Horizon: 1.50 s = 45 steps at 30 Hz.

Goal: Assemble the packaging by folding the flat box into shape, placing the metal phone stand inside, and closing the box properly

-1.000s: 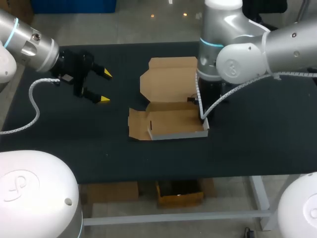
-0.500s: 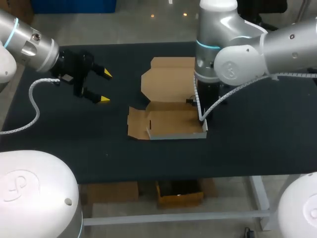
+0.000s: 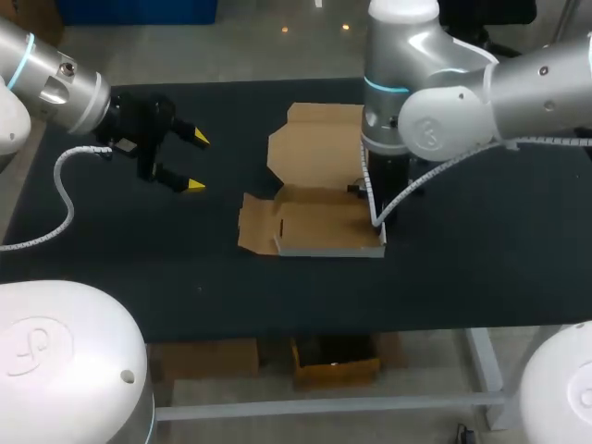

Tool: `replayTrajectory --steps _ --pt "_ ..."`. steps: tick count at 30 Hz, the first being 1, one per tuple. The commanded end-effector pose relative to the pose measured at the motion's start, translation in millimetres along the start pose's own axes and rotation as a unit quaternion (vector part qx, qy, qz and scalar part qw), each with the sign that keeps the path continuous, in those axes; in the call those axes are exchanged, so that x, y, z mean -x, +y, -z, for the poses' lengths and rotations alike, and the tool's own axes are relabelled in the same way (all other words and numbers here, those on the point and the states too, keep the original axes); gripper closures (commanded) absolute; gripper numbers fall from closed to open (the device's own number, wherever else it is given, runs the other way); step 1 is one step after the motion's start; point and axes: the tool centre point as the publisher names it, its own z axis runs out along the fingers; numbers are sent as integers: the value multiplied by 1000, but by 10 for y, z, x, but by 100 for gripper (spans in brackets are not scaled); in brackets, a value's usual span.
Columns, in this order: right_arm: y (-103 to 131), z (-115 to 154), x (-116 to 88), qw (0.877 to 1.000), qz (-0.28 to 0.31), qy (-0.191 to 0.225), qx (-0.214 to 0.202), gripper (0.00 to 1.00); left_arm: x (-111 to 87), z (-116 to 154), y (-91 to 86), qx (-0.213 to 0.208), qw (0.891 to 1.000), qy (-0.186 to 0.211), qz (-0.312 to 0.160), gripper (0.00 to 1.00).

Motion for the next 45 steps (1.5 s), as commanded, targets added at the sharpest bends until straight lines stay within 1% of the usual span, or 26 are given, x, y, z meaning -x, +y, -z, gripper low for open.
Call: replayTrajectory --steps 1,5,15,28,34,37,38,45 --pt "17 -29 0 1000 4 -6 5 100 5 6 -2 1 1000 2 0 0" --pt "30 -28 8 1000 11 -16 8 100 5 6 -2 1 1000 2 0 0" --pt "65 51 40 998 34 -59 16 100 5 6 -2 1 1000 2 0 0" --pt "120 50 65 991 37 -127 6 100 5 6 -2 1 1000 2 0 0" --pt "135 34 58 987 27 -158 2 100 5 6 -2 1 1000 2 0 0" --pt "127 39 60 987 24 -160 5 100 5 6 -2 1 1000 2 0 0" --pt "121 45 66 988 24 -154 10 100 5 6 -2 1 1000 2 0 0" --pt "65 70 108 995 54 -79 28 100 5 6 -2 1 1000 2 0 0"
